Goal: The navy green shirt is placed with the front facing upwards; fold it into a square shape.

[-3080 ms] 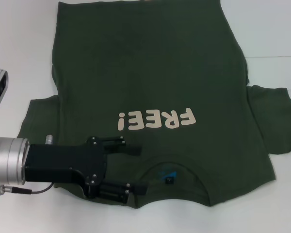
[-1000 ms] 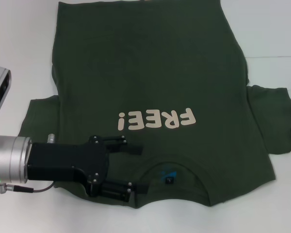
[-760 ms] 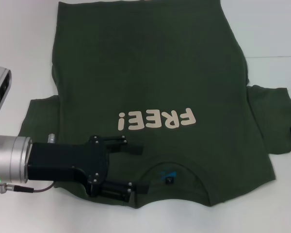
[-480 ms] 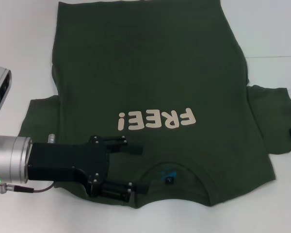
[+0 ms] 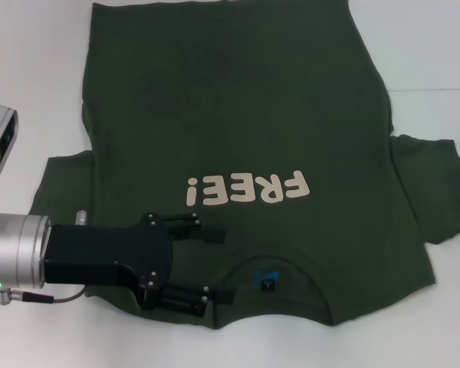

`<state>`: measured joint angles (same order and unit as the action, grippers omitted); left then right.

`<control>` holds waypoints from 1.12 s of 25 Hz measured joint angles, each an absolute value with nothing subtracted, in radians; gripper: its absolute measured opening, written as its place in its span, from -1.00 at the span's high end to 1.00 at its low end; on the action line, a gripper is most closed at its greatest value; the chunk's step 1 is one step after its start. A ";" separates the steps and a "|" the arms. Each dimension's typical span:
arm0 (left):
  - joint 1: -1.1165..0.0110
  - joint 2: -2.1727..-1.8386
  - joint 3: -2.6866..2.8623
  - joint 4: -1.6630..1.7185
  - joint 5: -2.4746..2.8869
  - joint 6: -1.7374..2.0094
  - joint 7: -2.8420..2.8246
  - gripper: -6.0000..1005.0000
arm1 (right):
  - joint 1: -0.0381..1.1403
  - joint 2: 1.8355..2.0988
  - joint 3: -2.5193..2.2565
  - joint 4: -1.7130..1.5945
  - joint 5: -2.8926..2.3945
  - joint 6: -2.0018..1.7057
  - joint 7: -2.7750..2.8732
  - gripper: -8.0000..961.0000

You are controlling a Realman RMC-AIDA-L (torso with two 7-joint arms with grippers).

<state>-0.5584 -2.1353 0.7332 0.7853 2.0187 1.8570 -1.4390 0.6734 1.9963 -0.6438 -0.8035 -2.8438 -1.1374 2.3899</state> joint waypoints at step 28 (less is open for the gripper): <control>-0.551 -2.138 0.733 0.785 2.013 1.864 -1.444 -0.83 | 0.637 1.974 -0.642 -0.894 -2.931 -1.022 2.438 0.96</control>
